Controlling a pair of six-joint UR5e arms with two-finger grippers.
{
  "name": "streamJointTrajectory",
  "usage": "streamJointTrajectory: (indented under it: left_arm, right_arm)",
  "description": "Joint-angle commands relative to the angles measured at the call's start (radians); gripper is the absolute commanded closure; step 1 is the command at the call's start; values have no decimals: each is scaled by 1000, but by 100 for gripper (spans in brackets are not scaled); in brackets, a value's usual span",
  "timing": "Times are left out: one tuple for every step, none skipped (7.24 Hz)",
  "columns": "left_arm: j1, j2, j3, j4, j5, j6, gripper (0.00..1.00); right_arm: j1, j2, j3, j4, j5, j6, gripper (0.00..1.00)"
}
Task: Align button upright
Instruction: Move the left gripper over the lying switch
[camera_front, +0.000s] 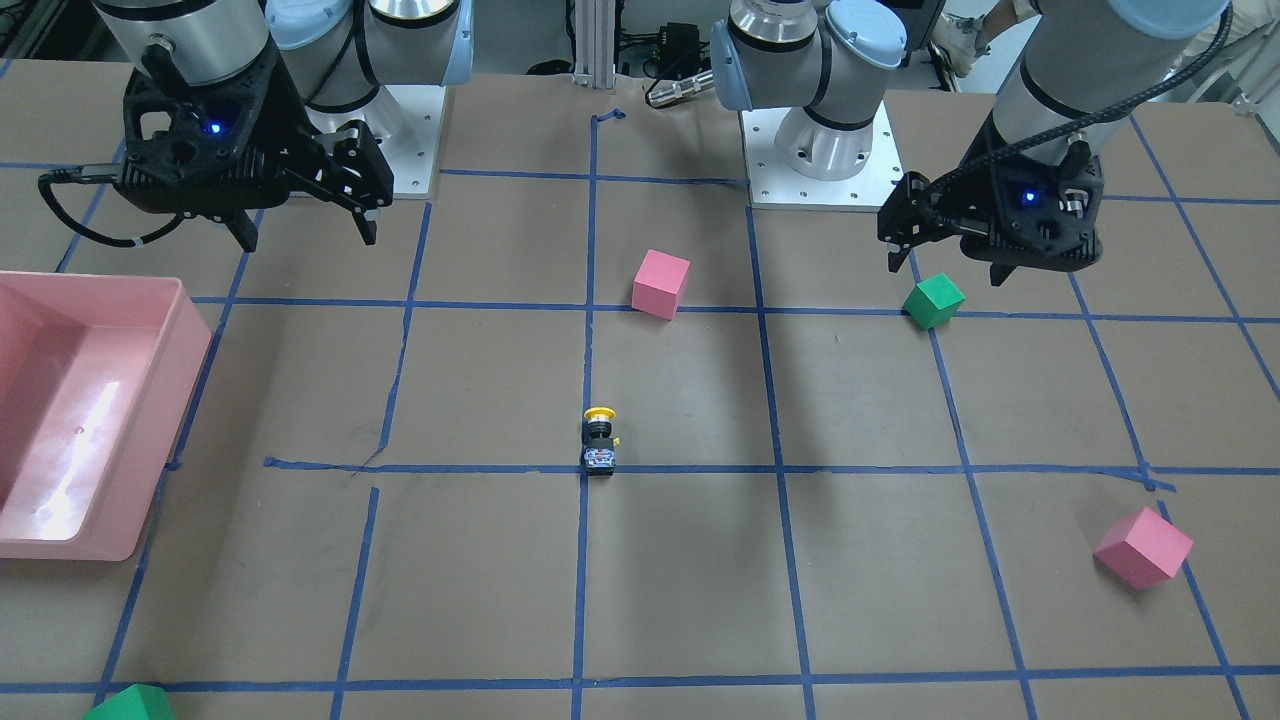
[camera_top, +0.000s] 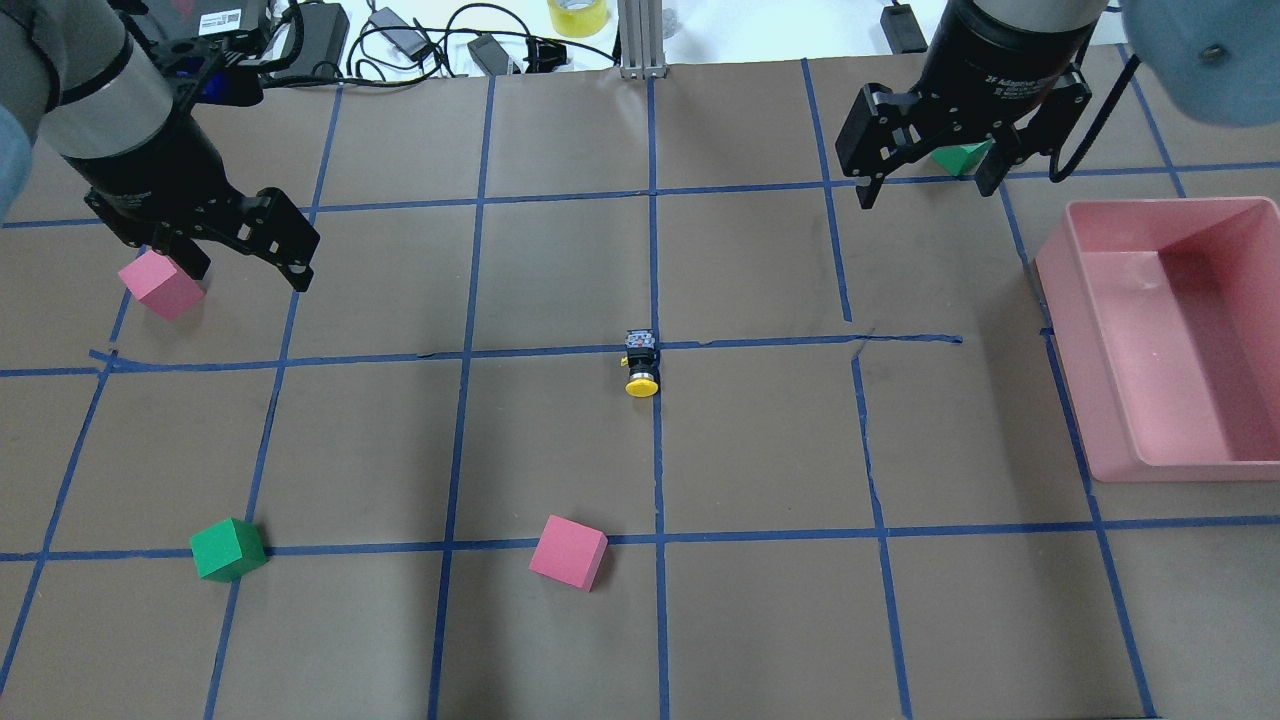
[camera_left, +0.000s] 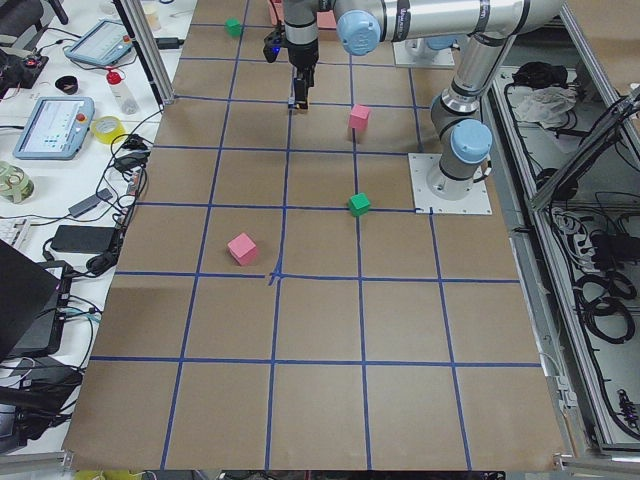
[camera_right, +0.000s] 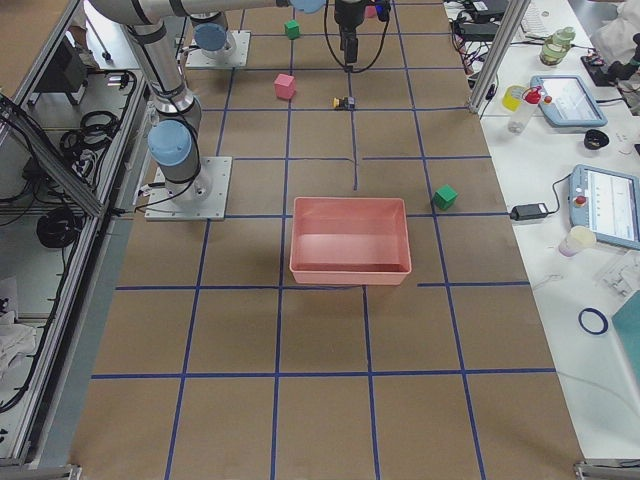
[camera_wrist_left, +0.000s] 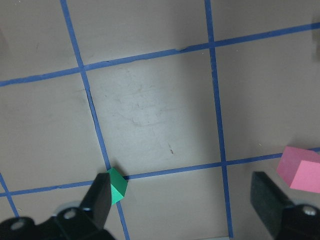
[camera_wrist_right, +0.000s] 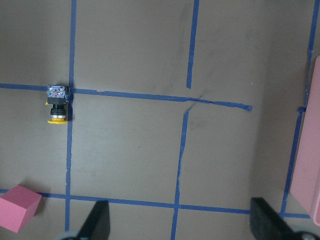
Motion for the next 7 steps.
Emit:
streamJointTrajectory:
  left_arm:
    - [5, -5, -1, 1, 6, -1, 0]
    - [16, -14, -3, 21, 6, -1, 0]
    - [21, -16, -14, 22, -3, -2, 0]
    - [28, -23, -27, 27, -63, -7, 0]
    - [30, -38, -35, 68, -118, 1, 0]
    - [7, -58, -49, 141, -122, -20, 0]
    - [-30, -59, -67, 225, -122, -43, 0]
  right_arm:
    - [0, 1, 2, 0, -2, -3, 0]
    - [0, 1, 2, -1, -2, 1, 0]
    - [-1, 1, 2, -1, -2, 1, 0]
    - [-1, 1, 2, -3, -2, 0, 0]
    - [-1, 1, 2, -4, -2, -3, 0]
    - [-1, 1, 2, -4, -2, -3, 0]
    - [-3, 1, 4, -4, -2, -5, 0]
